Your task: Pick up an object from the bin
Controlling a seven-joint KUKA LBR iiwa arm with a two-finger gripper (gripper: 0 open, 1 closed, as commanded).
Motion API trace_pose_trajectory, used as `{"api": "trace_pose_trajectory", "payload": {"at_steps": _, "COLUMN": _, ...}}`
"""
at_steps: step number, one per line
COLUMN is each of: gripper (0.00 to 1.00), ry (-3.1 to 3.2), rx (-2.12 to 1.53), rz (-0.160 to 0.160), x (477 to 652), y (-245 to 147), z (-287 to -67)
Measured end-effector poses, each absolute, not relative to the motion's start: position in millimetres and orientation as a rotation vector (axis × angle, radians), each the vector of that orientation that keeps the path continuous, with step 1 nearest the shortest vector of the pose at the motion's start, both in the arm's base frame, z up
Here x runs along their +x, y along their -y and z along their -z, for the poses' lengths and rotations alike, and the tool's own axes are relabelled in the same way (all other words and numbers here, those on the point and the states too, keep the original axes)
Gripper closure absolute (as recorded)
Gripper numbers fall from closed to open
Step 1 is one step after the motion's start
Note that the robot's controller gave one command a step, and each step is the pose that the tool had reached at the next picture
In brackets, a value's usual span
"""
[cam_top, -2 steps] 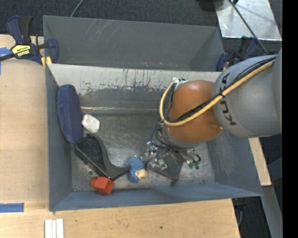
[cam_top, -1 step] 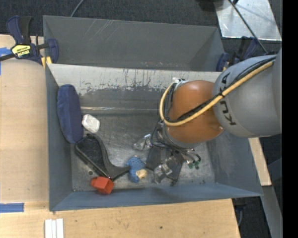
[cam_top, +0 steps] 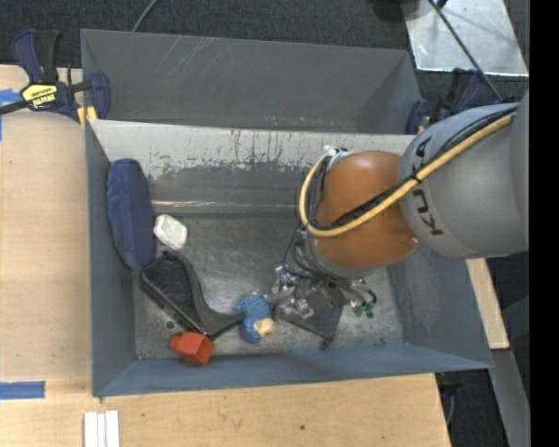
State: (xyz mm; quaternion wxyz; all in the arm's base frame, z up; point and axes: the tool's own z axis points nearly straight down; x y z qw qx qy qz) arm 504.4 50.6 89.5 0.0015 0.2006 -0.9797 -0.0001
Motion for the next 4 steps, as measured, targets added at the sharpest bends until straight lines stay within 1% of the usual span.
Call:
{"api": "trace_pose_trajectory", "payload": {"at_steps": 1, "gripper": 0.0, "ry": 3.075, "rx": 0.63, "rz": 0.001, "x": 504.4, "y": -51, "z": -90}}
{"api": "trace_pose_trajectory", "payload": {"at_steps": 2, "gripper": 0.0, "ry": 3.064, "rx": 0.738, "rz": -0.001, "x": 528.6, "y": -64, "z": -147}}
{"api": "trace_pose_trajectory", "payload": {"at_steps": 3, "gripper": 0.0, "ry": 2.971, "rx": 1.014, "rz": 0.001, "x": 482.9, "y": -52, "z": -121}}
{"api": "trace_pose_trajectory", "payload": {"at_steps": 4, "gripper": 0.0, "ry": 3.103, "rx": 0.482, "rz": 0.003, "x": 515.3, "y": -50, "z": -72}}
